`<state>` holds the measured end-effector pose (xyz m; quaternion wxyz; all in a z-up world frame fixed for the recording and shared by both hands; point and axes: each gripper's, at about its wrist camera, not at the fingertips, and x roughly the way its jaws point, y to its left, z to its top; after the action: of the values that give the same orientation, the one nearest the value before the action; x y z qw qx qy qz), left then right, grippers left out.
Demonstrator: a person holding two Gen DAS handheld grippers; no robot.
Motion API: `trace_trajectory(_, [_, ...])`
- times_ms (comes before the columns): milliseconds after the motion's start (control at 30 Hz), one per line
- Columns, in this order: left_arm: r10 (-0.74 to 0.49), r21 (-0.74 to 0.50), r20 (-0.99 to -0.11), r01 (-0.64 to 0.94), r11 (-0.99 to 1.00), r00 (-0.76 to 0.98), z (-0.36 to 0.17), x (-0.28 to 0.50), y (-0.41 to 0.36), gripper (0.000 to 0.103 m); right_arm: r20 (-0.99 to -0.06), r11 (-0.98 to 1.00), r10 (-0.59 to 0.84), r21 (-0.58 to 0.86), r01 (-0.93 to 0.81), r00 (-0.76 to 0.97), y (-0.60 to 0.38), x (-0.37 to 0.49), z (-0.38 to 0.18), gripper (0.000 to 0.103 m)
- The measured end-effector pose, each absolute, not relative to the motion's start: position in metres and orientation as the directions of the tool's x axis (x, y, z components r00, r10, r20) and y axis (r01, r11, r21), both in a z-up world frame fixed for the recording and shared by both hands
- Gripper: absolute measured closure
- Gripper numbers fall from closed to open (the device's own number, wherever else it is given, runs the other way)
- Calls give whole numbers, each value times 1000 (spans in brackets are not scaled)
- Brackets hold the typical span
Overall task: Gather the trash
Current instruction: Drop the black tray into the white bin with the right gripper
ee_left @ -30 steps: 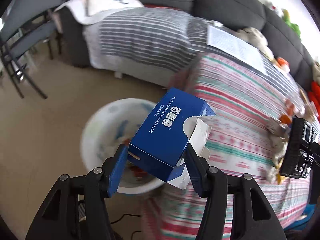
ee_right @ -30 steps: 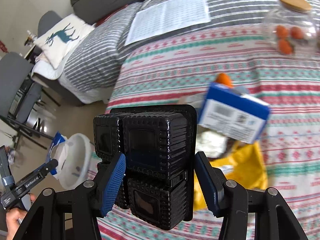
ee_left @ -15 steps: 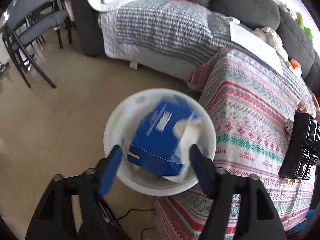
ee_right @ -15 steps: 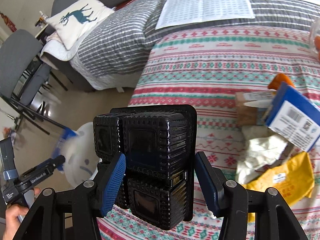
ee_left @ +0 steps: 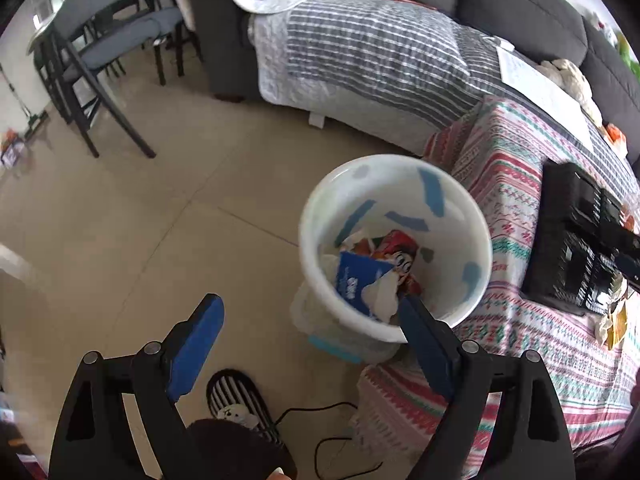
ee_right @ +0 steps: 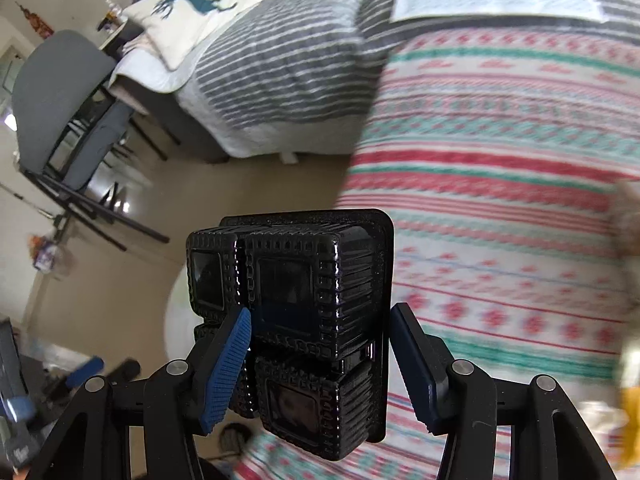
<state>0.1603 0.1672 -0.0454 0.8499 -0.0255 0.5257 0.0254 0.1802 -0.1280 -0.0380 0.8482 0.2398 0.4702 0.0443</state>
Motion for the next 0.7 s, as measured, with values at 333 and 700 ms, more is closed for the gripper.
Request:
trace_trajectory(333, [31, 1, -899, -67, 998, 438, -45, 153, 188, 12, -734, 832, 421, 546, 94, 532, -66, 224, -77, 37])
trace_trajectory(700, [12, 1, -904, -28, 1000, 428, -44, 155, 174, 12, -764, 873, 346, 475, 111, 545, -78, 210, -68, 24])
